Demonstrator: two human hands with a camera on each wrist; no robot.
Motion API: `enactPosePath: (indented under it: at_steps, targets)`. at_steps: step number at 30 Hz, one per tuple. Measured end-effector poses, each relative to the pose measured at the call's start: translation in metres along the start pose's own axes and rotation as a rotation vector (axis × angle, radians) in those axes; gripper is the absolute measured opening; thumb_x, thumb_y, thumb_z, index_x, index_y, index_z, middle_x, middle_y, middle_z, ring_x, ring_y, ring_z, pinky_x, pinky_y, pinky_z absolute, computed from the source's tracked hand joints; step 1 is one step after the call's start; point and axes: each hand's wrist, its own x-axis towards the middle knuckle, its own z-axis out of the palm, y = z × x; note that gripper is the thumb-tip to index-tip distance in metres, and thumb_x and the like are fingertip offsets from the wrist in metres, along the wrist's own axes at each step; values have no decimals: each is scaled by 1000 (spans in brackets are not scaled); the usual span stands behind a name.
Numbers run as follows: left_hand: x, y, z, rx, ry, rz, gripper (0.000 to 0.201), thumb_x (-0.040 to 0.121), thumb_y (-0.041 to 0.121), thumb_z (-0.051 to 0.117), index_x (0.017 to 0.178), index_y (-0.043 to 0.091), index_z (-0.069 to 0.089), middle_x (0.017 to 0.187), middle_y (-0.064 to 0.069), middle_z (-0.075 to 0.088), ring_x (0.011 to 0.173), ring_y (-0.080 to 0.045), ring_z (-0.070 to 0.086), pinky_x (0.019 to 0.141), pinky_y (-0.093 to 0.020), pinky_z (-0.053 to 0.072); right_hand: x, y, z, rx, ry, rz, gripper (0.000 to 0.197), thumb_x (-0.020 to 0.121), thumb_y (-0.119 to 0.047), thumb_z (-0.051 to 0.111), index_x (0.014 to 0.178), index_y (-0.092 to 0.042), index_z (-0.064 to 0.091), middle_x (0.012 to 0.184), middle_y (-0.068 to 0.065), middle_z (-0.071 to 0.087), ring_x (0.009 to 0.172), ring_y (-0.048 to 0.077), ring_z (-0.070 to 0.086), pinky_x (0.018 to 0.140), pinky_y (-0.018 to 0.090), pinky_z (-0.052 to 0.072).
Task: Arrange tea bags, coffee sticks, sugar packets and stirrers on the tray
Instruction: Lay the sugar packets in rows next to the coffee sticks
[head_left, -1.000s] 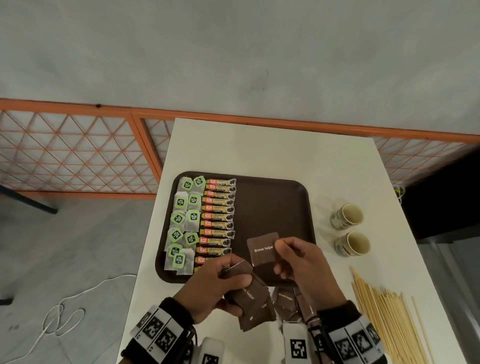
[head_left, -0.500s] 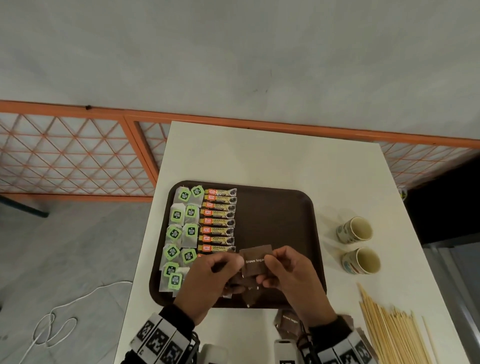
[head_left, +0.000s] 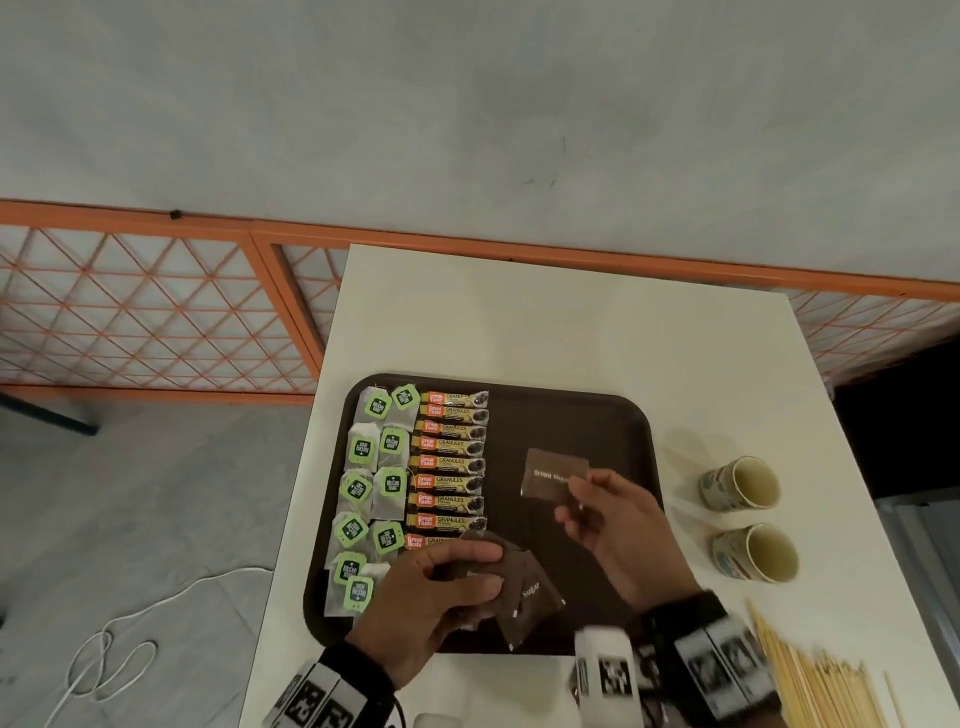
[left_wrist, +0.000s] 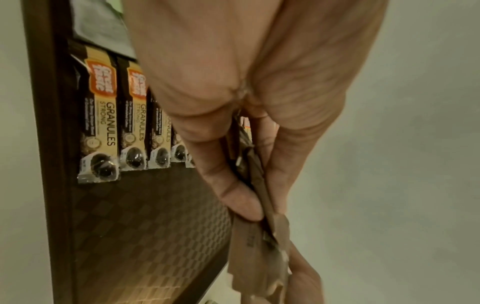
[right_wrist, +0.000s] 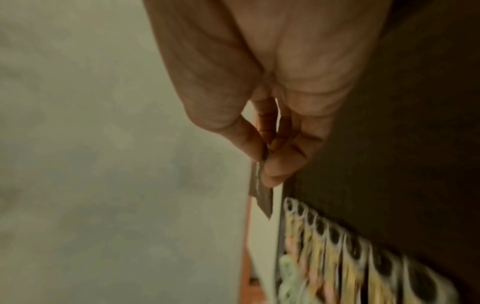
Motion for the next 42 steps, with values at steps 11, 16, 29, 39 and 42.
enactPosePath:
  at_steps: [11, 16, 29, 39, 42]
  targets:
    - [-16, -4, -25, -34, 47, -80, 26, 57, -13, 72, 79, 1, 79, 97, -25, 73, 84, -37, 74, 66, -44, 62, 132, -1, 18, -1015, 362, -213, 21, 84, -30, 72, 99, -19, 64, 100, 1, 67, 93, 20, 64, 87, 37, 55]
    - [-11, -7, -28, -31, 54, -100, 33, 48, -8, 80, 80, 1, 79, 99, -25, 73, 86, -37, 73, 63, -42, 62, 127, 7, 24, -1333, 114, -438, 30, 86, -19, 70, 115, -25, 66, 114, 1, 53, 104, 24, 56, 94, 39, 48]
    - [-11, 6, -35, -110, 104, -22, 36, 62, -12, 70, 96, -5, 72, 102, -24, 73, 87, -37, 73, 59, -38, 62, 139, -1, 43, -1395, 36, -501, 30, 86, -14, 71, 114, -24, 69, 117, 2, 52, 108, 24, 56, 96, 39, 49]
    - [-4, 22, -29, -253, 186, 187, 35, 67, -9, 68, 101, -2, 69, 110, -18, 71, 80, -26, 73, 59, -27, 60, 67, -13, 24, -1258, -28, -605, 9, 94, -27, 63, 97, -24, 71, 92, -11, 64, 81, 1, 59, 79, 16, 46]
    - [-1, 25, -20, -265, 207, 247, 29, 68, -8, 68, 95, 2, 71, 113, -17, 69, 84, -26, 71, 60, -26, 59, 19, -7, 31, -1095, -200, -477, 17, 97, -39, 53, 89, -29, 65, 78, -11, 66, 67, 3, 66, 63, 15, 51]
